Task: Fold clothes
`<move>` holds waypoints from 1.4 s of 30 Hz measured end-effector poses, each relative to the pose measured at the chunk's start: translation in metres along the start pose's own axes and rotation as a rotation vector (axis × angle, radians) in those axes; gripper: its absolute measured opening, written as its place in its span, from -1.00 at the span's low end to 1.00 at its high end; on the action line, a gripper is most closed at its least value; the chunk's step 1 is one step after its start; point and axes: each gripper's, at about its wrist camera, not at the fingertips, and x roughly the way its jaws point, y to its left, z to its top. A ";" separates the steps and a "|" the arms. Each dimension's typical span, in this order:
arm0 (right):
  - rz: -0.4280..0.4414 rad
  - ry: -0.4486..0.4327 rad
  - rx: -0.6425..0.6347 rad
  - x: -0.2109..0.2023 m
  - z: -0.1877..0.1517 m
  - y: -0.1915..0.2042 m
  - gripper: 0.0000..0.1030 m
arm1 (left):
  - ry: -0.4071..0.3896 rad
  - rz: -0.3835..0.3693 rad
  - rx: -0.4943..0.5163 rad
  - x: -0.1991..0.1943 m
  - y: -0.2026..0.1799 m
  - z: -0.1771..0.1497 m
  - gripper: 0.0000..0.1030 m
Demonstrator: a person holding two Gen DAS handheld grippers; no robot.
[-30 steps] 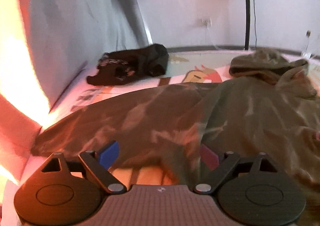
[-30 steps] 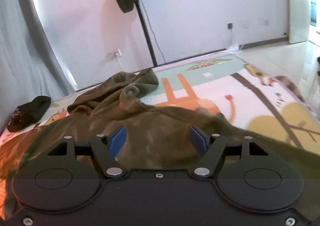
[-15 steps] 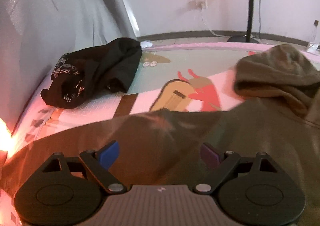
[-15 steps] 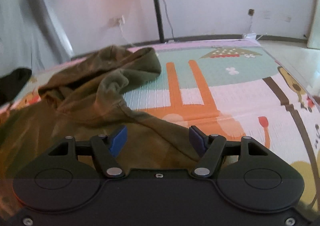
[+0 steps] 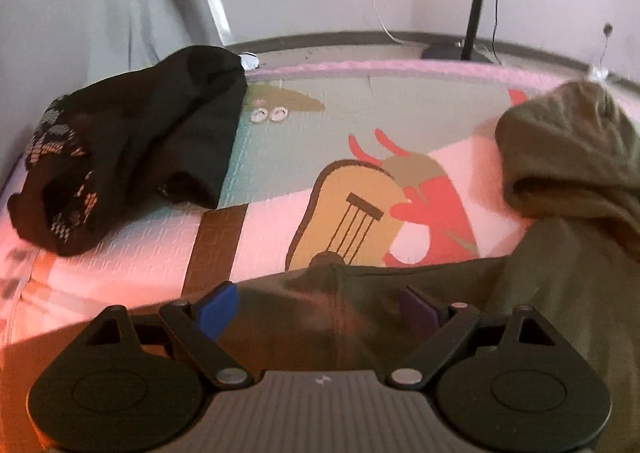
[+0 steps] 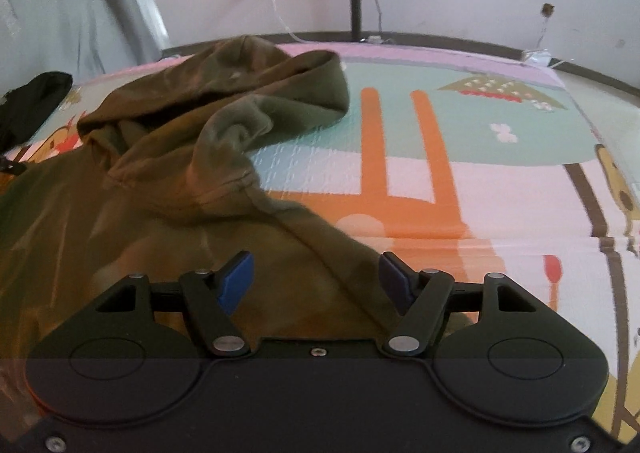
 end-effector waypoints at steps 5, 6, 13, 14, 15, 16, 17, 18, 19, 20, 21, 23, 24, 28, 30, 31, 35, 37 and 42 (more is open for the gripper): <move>0.022 0.024 -0.048 0.012 0.002 0.008 0.37 | -0.002 -0.052 0.044 0.008 0.003 0.000 0.78; 0.024 0.030 -0.058 0.014 0.003 0.009 0.37 | 0.002 -0.062 0.048 0.009 0.004 0.001 0.81; -0.005 0.045 -0.106 0.023 0.006 0.014 0.38 | 0.022 -0.093 0.069 0.014 0.004 0.001 0.92; -0.009 0.049 -0.108 0.025 0.006 0.013 0.38 | 0.023 -0.095 0.070 0.014 0.004 0.001 0.95; -0.013 0.052 -0.109 0.026 0.006 0.013 0.38 | 0.026 -0.098 0.068 0.015 0.004 0.001 0.97; -0.012 0.056 -0.108 0.028 0.006 0.012 0.38 | 0.028 -0.101 0.066 0.015 0.004 0.001 0.98; -0.010 0.060 -0.108 0.030 0.006 0.011 0.39 | 0.026 -0.102 0.064 0.016 0.004 0.001 0.99; -0.010 0.059 -0.113 0.031 0.005 0.011 0.40 | 0.024 -0.102 0.064 0.016 0.003 0.000 1.00; -0.011 0.056 -0.120 0.031 0.004 0.011 0.40 | 0.021 -0.102 0.063 0.017 0.003 0.000 1.00; -0.013 0.052 -0.126 0.032 0.004 0.012 0.40 | 0.017 -0.100 0.063 0.016 0.003 -0.001 1.00; -0.015 0.049 -0.133 0.032 0.003 0.012 0.40 | 0.013 -0.099 0.064 0.016 0.002 -0.001 1.00; -0.019 0.045 -0.143 0.033 0.002 0.013 0.39 | 0.005 -0.099 0.067 0.016 0.001 -0.002 0.98; -0.019 0.041 -0.144 0.033 0.001 0.014 0.36 | 0.001 -0.100 0.068 0.016 0.000 -0.002 0.95; -0.014 0.020 -0.165 0.032 -0.001 0.018 -0.19 | -0.014 -0.125 0.075 0.013 -0.003 -0.002 0.68; -0.015 0.013 -0.190 0.031 0.000 0.023 -0.38 | -0.021 -0.140 0.084 0.011 -0.006 -0.002 0.48; -0.014 0.016 -0.198 0.031 0.000 0.025 -0.45 | -0.023 -0.151 0.085 0.010 -0.007 -0.002 0.34; -0.023 0.014 -0.217 0.030 0.001 0.030 -0.75 | -0.018 -0.155 0.087 0.006 -0.011 -0.001 -0.01; -0.030 0.009 -0.223 0.029 0.000 0.032 -0.80 | -0.017 -0.146 0.080 0.004 -0.009 0.000 -0.38; -0.066 -0.006 -0.240 0.027 0.001 0.038 -0.84 | -0.020 -0.129 0.042 0.001 -0.001 0.001 -0.62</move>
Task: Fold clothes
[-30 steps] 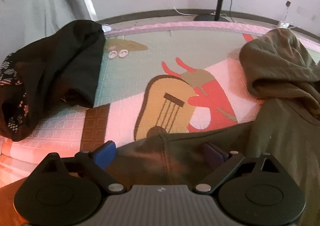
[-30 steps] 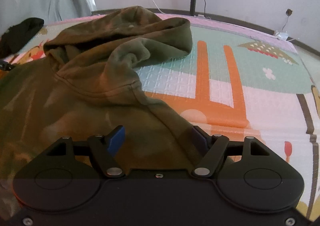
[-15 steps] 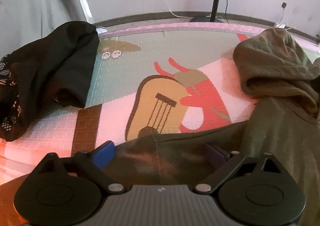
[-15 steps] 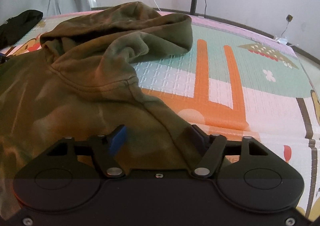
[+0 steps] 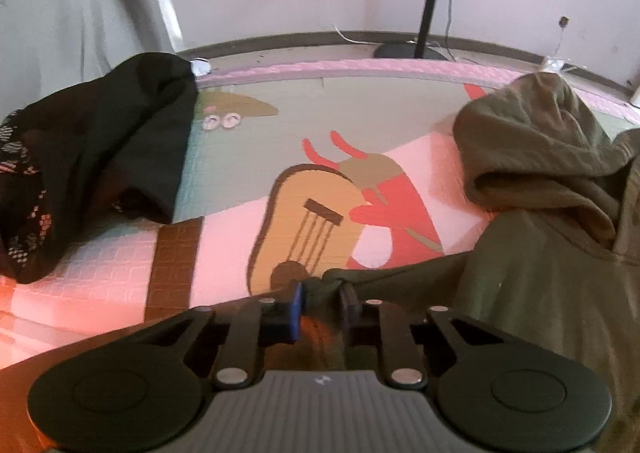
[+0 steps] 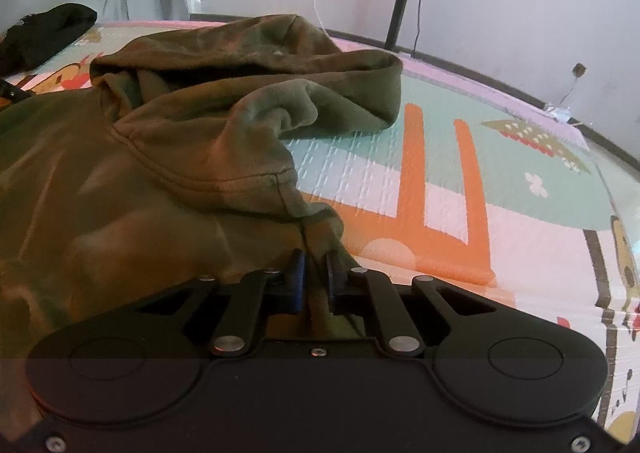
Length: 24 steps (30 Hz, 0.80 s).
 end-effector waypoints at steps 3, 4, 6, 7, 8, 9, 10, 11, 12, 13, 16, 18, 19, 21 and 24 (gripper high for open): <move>-0.019 -0.011 0.008 0.000 0.003 -0.002 -0.85 | -0.008 0.035 0.016 -0.001 -0.006 0.001 -0.63; -0.027 -0.014 0.008 0.000 0.004 -0.002 -0.85 | -0.012 0.049 0.020 -0.001 -0.008 0.002 -0.64; -0.042 -0.022 0.010 0.001 0.007 -0.003 -0.85 | -0.015 0.081 0.000 0.001 -0.010 0.005 -0.65; -0.047 -0.027 0.013 0.001 0.010 -0.003 -0.86 | -0.014 0.088 -0.008 0.001 -0.010 0.006 -0.65; -0.052 -0.033 0.016 0.002 0.012 -0.004 -0.86 | -0.015 0.099 -0.011 0.001 -0.010 0.007 -0.65; -0.056 -0.038 0.020 0.003 0.015 -0.004 -0.86 | -0.018 0.113 -0.018 0.001 -0.010 0.008 -0.65; -0.064 -0.044 0.021 0.003 0.017 -0.004 -0.86 | -0.021 0.127 -0.025 0.002 -0.010 0.008 -0.65; -0.070 -0.049 0.022 0.004 0.020 -0.005 -0.86 | -0.025 0.141 -0.032 0.002 -0.009 0.009 -0.65; -0.076 -0.053 0.023 0.005 0.022 -0.005 -0.86 | -0.028 0.154 -0.042 0.002 -0.009 0.009 -0.65; -0.083 -0.057 0.026 0.006 0.024 -0.005 -0.87 | -0.029 0.166 -0.067 0.003 -0.006 0.010 -0.65; -0.099 -0.070 0.040 0.010 0.031 -0.008 -0.93 | -0.029 0.205 -0.100 0.003 -0.002 0.011 -0.65; -0.105 -0.076 0.058 0.012 0.036 -0.013 -0.93 | -0.028 0.231 -0.113 0.003 -0.001 0.012 -0.65; -0.108 -0.078 0.066 0.013 0.039 -0.015 -0.93 | -0.027 0.241 -0.129 0.003 0.001 0.012 -0.65; -0.112 -0.071 0.043 0.016 0.040 -0.013 -0.93 | -0.027 0.259 -0.163 0.003 0.005 0.012 -0.65; -0.127 -0.064 0.050 0.022 0.038 -0.013 -0.93 | -0.020 0.284 -0.205 0.004 0.011 0.012 -0.65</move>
